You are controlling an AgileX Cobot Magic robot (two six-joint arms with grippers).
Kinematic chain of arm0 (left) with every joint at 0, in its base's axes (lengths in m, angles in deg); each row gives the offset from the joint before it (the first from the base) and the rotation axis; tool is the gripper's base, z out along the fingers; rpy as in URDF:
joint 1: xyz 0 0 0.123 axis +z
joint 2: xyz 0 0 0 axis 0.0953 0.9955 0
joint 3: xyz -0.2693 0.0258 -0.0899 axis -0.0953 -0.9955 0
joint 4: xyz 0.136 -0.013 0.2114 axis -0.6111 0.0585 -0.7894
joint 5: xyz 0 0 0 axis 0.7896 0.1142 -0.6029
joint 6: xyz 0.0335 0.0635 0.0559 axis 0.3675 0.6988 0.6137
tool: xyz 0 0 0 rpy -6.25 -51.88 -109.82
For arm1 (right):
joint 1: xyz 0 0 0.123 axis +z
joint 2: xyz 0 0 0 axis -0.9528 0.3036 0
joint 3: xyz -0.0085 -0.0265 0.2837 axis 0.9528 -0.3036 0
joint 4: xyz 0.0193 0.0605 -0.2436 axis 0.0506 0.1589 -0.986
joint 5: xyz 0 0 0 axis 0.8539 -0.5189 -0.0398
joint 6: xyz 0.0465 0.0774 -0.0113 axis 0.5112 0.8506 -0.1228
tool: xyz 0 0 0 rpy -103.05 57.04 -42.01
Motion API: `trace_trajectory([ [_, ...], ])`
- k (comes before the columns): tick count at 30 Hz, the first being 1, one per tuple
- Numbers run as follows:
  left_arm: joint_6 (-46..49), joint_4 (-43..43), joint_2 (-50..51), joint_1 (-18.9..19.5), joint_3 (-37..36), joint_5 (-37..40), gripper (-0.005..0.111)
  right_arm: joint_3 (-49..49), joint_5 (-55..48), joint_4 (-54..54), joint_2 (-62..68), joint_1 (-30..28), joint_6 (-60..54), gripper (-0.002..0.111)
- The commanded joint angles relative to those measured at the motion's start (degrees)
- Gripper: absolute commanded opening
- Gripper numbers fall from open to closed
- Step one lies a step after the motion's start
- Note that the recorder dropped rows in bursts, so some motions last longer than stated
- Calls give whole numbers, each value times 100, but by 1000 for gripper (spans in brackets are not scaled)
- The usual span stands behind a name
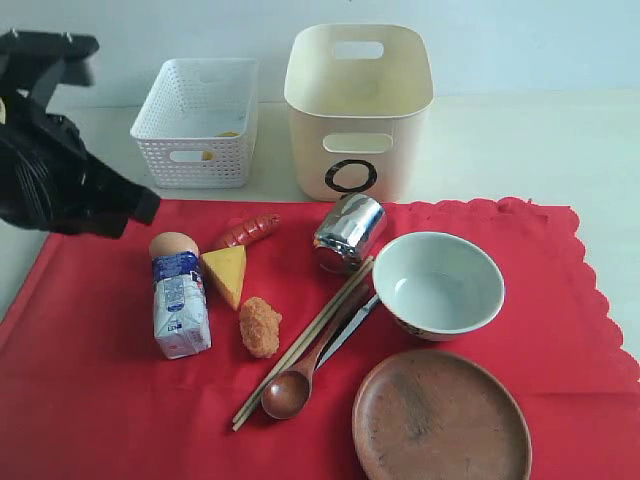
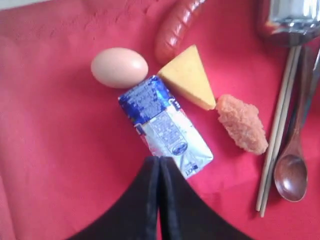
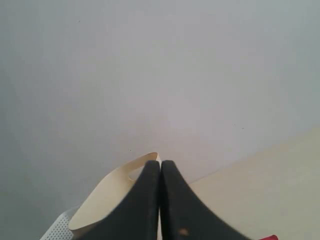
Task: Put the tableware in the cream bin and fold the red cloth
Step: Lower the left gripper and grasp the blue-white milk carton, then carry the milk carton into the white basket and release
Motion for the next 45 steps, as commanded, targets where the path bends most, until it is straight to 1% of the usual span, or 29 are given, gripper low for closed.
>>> trace_trajectory([
  [1,-138,123,237,-33,-379,-463,0,-18,21,-54,-18,-15,-7,0],
  [3,-200,254,426,-33,-422,-659,2,-18,21,-54,-18,-15,-7,0],
  [4,-206,330,598,-33,-422,-880,13,-18,21,-54,-18,-15,-7,0],
  [5,-206,342,697,-33,-422,-1002,20,-18,21,-54,-18,-15,-7,0],
  [6,-206,342,904,-33,-422,-1168,36,-18,21,-54,-18,-15,-7,0],
  [7,-206,387,1013,-33,-422,-1223,45,-18,21,-54,-18,-15,-7,0],
  [8,-206,441,1211,-33,-422,-1261,61,-18,21,-54,-18,-15,-7,0],
  [9,-206,453,1322,-33,-422,-1299,68,-18,21,-54,-18,-15,-7,0],
  [10,-140,453,1515,-33,-422,-1427,79,-18,21,-54,-18,-15,-7,0],
  [11,-44,453,1697,-33,-422,-1586,86,-18,21,-54,-18,-15,-7,0],
  [13,20,453,1972,-33,-422,-1797,93,-18,21,-54,-18,-15,-7,0],
  [15,31,453,2210,-33,-422,-1949,94,-18,21,-54,-18,-15,-7,0],
  [21,31,453,2584,-33,-422,-2196,94,-18,21,-54,-18,-15,-7,0],
  [22,31,453,2597,-33,-422,-2210,92,-18,21,-54,-18,-15,-7,0],
  [24,31,453,2609,-33,-422,-2260,77,-18,21,-54,-18,-15,-7,0],
  [25,31,434,2609,-33,-422,-2268,63,-18,21,-54,-18,-15,-7,0],
  [28,31,434,2609,-33,-422,-2272,34,-18,21,-54,-18,-15,-7,0],
  [29,31,434,2609,-33,-422,-2272,22,-18,21,-54,-18,-15,-7,0],
  [30,31,434,2609,-33,-422,-2252,6,-18,21,-54,-18,-15,-7,0],
  [31,43,434,2609,-33,-422,-2225,0,-18,21,-54,-18,-15,-7,0],
  [33,44,434,2609,-33,-363,-2046,0,-18,21,-54,-18,-15,-7,0],
  [38,44,434,2368,-33,-5,-1259,0,-18,21,-54,-18,-15,-7,0],
  [45,44,423,1776,-33,831,-315,0,-18,21,-54,-18,-15,-7,0],
])
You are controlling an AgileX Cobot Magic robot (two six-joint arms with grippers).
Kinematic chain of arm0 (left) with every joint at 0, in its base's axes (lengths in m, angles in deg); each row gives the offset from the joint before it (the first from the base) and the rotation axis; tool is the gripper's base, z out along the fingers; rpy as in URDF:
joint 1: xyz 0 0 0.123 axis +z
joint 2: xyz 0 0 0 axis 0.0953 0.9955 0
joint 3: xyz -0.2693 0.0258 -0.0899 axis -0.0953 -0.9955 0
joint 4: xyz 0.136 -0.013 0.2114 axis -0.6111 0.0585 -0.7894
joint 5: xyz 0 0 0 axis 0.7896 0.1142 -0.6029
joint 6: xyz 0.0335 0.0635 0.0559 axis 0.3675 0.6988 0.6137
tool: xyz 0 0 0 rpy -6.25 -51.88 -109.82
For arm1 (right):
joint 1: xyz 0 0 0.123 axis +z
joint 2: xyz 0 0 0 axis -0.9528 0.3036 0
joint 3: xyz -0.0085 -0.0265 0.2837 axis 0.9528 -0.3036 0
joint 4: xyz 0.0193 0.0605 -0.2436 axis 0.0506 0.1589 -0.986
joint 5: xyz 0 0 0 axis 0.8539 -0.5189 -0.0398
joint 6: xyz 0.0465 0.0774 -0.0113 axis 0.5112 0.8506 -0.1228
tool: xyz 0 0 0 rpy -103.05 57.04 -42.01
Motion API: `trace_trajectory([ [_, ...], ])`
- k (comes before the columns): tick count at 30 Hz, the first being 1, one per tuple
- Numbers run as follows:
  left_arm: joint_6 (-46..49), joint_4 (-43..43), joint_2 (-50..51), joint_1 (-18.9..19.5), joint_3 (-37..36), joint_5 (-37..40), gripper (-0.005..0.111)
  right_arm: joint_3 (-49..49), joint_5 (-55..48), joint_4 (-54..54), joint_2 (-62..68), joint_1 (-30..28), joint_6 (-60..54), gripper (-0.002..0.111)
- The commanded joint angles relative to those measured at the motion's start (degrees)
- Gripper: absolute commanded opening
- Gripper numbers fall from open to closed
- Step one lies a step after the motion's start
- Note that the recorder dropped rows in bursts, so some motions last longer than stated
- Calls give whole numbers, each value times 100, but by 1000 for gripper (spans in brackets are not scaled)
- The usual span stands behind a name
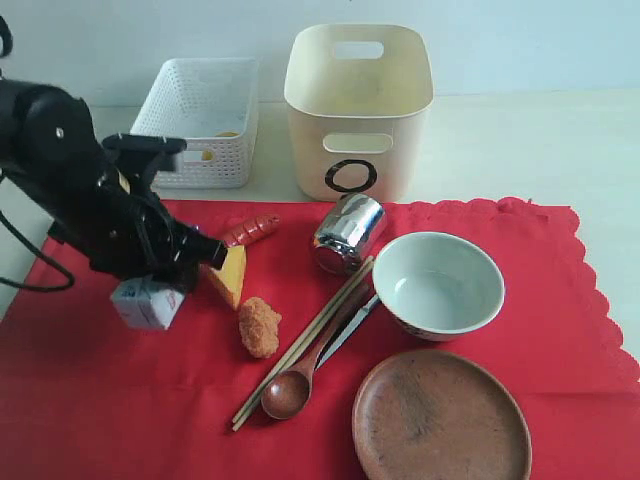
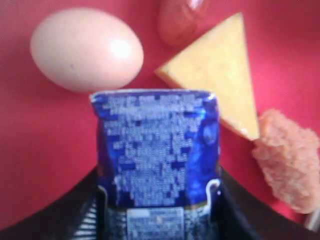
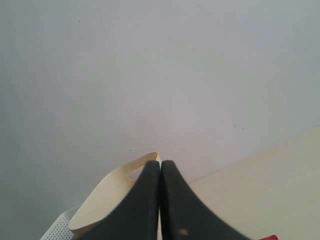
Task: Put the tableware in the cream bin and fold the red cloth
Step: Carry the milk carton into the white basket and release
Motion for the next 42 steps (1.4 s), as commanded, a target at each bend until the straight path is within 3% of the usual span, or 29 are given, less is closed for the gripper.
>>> trace_trajectory([
  [1,30,-16,-466,-33,598,481,0,-18,21,-54,-18,-15,-7,0],
  [7,486,-768,-910,-33,1359,45,0,-18,21,-54,-18,-15,-7,0],
  [10,448,-1418,-944,-17,1482,-767,0,-18,21,-54,-18,-15,-7,0],
  [14,448,-1645,-696,81,1482,-2097,0,-18,21,-54,-18,-15,-7,0],
  [18,319,-1617,-210,322,1482,-3232,0,-18,21,-54,-18,-15,-7,0],
  [29,-7,-1617,1346,1332,1482,-5389,0,-18,21,-54,-18,-15,-7,0],
  [36,-30,-1617,1916,1345,1522,-6230,0,-18,21,-54,-18,-15,-7,0],
  [42,-368,-1617,2256,1345,1887,-5841,4,-18,21,-54,-18,-15,-7,0],
])
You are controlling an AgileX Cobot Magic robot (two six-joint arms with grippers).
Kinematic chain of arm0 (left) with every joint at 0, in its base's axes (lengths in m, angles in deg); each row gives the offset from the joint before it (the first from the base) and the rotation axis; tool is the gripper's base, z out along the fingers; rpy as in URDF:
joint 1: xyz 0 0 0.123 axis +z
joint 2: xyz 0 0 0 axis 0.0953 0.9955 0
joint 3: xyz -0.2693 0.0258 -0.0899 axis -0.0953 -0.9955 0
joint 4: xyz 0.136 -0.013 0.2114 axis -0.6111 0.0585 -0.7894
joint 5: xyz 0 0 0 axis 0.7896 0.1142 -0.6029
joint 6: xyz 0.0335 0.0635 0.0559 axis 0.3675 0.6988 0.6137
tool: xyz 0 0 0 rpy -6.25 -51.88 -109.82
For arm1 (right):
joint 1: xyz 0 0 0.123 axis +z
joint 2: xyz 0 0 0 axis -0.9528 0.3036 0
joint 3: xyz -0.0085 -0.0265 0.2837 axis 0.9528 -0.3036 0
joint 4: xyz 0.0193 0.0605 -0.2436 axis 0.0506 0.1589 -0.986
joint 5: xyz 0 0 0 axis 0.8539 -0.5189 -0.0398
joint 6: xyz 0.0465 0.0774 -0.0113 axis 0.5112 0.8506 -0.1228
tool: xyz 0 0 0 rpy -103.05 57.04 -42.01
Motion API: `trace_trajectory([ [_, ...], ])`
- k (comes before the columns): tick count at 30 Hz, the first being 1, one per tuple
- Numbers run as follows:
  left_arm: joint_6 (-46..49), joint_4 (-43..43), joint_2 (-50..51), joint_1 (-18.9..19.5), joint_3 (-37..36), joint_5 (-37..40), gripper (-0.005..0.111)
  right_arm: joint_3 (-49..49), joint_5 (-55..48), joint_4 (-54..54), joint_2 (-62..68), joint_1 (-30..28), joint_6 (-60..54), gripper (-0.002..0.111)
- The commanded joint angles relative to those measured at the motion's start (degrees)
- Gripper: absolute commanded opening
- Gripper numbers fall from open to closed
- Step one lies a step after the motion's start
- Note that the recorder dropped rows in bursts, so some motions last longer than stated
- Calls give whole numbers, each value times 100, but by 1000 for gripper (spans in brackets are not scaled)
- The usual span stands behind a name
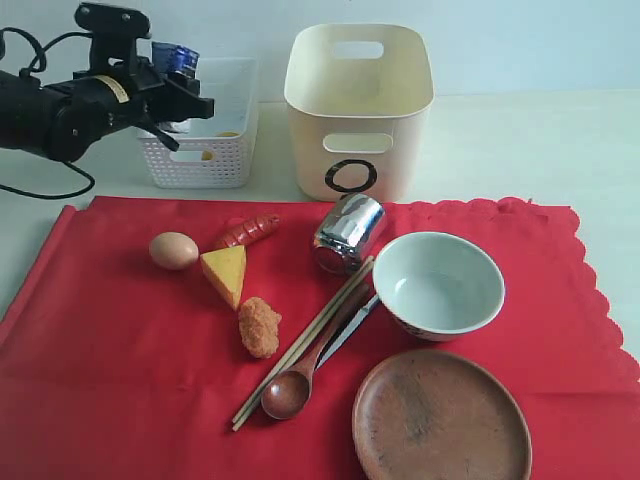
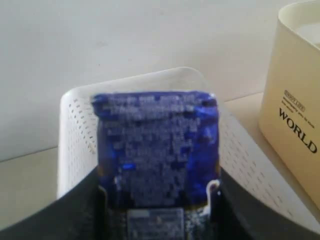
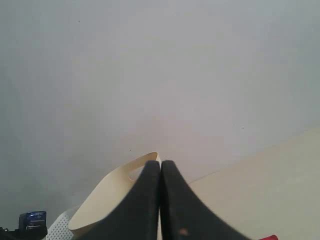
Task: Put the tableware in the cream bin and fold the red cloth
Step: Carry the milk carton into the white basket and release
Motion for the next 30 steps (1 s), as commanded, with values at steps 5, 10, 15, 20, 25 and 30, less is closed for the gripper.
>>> trace_trajectory([
  [5,-357,5,195,-2,401,338,36,-18,21,-54,-18,-15,-7,0],
  [10,-391,5,195,-28,427,381,66,-18,21,-54,-18,-15,-7,0],
  [15,-391,5,195,-86,427,443,84,-18,21,-54,-18,-15,-7,0],
  [20,-522,-6,91,-119,427,711,89,-18,21,-54,-18,-15,-7,0],
  [25,-523,-19,-292,-119,427,1486,89,-18,21,-54,-18,-15,-7,0],
  [30,-523,-19,-879,-119,427,2442,83,-18,21,-54,-18,-15,-7,0],
])
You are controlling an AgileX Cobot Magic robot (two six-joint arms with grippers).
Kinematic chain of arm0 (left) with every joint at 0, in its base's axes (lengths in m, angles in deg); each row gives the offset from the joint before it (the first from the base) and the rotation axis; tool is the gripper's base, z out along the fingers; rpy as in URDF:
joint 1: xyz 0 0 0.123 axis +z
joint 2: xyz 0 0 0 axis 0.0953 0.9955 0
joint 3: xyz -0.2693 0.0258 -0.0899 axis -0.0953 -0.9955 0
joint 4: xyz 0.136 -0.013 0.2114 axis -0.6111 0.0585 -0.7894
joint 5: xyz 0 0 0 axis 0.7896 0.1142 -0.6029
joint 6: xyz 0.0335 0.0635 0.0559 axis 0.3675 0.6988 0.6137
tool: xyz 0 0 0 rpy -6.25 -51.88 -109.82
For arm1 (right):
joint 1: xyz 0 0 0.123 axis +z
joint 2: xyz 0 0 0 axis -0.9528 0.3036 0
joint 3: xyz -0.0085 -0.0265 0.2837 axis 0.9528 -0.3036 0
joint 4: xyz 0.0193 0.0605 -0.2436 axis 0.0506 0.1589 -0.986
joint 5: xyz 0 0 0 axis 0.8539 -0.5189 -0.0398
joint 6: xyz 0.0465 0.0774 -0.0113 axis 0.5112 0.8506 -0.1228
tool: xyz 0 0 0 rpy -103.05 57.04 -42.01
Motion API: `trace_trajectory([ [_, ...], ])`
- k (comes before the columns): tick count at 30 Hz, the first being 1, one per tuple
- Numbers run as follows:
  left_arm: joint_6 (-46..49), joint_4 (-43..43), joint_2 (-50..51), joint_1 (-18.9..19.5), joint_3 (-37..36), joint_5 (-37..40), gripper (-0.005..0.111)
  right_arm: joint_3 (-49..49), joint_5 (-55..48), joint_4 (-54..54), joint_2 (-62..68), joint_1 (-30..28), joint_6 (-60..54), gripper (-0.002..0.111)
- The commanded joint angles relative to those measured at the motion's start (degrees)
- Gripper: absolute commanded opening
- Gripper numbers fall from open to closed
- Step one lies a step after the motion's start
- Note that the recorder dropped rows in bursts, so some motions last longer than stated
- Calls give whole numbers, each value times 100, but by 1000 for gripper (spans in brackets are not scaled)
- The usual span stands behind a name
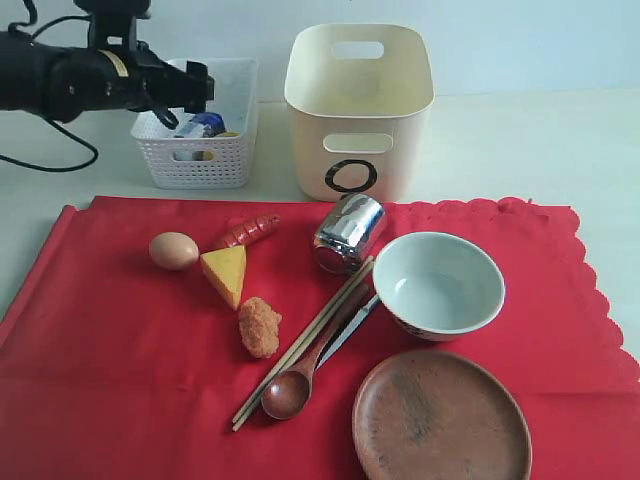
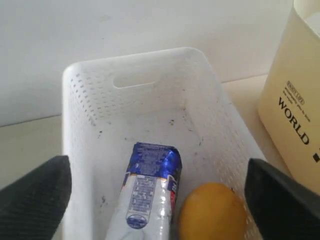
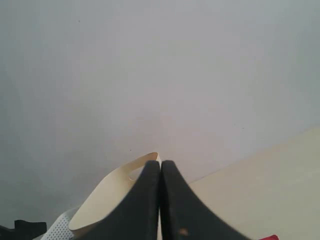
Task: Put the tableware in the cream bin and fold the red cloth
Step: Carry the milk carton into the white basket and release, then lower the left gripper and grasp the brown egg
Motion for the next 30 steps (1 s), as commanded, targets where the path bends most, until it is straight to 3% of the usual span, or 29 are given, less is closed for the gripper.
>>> trace_trajectory([
  [1,-64,-2,-561,-23,32,883,79,-18,21,-54,-18,-15,-18,0],
  [3,-38,-2,-814,-47,32,1397,64,-18,21,-54,-18,-15,-18,0],
  [9,64,-15,-1508,-352,32,2638,0,-18,21,-54,-18,-15,-18,0],
  [14,115,-15,-2101,-1056,32,3496,1,-18,21,-54,-18,-15,-18,0],
  [18,90,19,-2215,-1388,-1,4441,1,-18,21,-54,-18,-15,-18,0],
  [30,-191,19,-2474,-1448,-1139,4325,1,-18,21,-54,-18,-15,-18,0],
])
